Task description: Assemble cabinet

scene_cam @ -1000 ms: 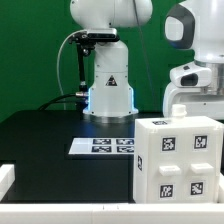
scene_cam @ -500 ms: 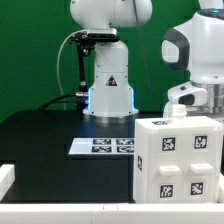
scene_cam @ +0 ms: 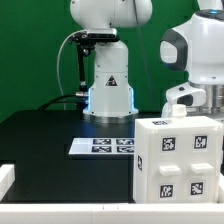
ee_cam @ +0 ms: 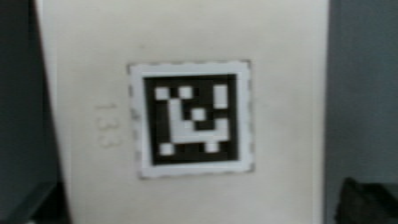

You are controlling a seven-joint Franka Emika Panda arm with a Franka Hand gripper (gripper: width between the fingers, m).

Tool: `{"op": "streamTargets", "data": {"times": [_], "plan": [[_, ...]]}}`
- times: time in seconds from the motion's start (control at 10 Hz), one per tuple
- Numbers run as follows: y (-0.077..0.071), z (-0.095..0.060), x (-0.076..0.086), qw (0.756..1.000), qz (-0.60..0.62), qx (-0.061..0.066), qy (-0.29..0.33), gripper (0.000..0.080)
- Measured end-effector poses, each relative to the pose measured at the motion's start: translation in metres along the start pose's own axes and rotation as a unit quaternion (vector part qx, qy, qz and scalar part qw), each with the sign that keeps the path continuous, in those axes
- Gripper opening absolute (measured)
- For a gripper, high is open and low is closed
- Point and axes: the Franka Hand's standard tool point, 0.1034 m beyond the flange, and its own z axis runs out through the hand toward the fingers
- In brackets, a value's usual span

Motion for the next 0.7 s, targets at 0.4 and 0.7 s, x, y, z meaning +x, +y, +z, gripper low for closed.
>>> {"op": "streamTargets", "data": {"times": [0.4, 0.7], "plan": [[0.009, -0.013, 0.001, 1.000, -0.010, -0.011, -0.010, 0.0557], [0.038, -0.071, 0.010, 0.999, -0.034, -0.027, -0.023, 0.0557]]}}
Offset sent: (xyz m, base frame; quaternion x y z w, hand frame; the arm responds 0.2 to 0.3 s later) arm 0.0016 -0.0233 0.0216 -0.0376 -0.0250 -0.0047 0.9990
